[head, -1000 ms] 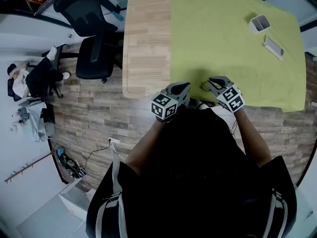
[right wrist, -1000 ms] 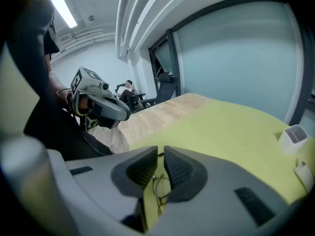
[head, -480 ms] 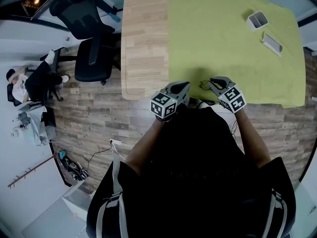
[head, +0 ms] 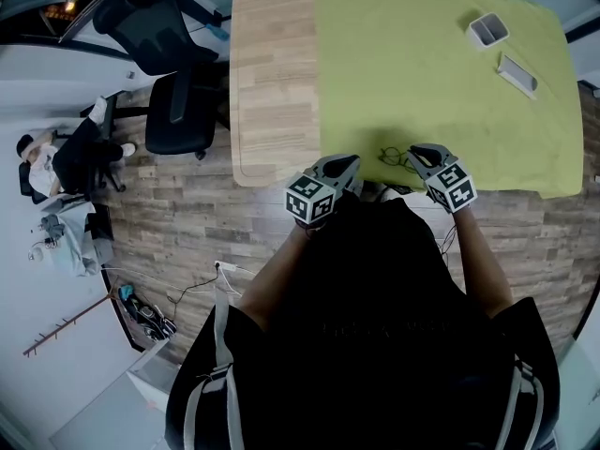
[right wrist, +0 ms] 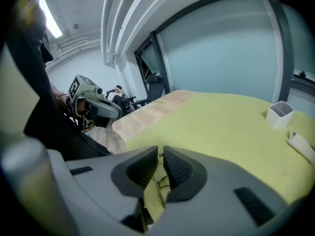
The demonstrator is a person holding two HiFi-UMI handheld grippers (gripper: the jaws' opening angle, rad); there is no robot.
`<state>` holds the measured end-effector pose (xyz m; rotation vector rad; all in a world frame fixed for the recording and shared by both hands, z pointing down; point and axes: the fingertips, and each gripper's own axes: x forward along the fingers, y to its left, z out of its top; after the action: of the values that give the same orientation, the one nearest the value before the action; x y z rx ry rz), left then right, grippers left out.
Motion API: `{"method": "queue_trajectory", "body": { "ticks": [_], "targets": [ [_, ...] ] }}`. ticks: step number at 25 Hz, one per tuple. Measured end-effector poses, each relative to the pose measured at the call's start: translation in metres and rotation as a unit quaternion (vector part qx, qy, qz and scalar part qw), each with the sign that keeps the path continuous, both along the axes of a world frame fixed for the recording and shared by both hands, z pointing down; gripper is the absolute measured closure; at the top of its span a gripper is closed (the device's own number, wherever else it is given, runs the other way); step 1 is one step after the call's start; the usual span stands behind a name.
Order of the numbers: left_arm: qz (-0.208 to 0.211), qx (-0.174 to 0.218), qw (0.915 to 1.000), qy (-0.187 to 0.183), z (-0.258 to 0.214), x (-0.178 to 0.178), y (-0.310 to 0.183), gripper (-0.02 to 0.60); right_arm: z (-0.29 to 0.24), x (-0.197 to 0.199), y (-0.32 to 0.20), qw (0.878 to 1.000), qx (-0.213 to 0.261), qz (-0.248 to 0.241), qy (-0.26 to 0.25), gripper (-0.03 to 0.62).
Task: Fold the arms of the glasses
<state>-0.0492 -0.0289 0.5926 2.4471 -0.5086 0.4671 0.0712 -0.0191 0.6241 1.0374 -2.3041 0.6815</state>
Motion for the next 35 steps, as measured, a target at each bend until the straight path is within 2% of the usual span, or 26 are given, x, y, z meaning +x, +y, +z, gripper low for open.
{"method": "queue_trajectory", "body": {
  "ticks": [7, 16, 35],
  "targets": [
    [0.015, 0.002, 0.9998, -0.008, 0.001, 0.005, 0.004, 0.565, 0.014, 0.014, 0.015, 1.000, -0.014, 0.025, -0.003, 0.559],
    [0.023, 0.000, 0.9996, -0.015, 0.003, 0.011, 0.013, 0.565, 0.037, 0.027, 0.034, 0.999, -0.037, 0.035, 0.004, 0.559],
    [-0.004, -0.001, 0.9995, -0.033, 0.006, 0.003, 0.025, 0.565, 0.077, 0.039, 0.039, 0.995, -0.087, 0.039, 0.000, 0.559]
  ]
}}
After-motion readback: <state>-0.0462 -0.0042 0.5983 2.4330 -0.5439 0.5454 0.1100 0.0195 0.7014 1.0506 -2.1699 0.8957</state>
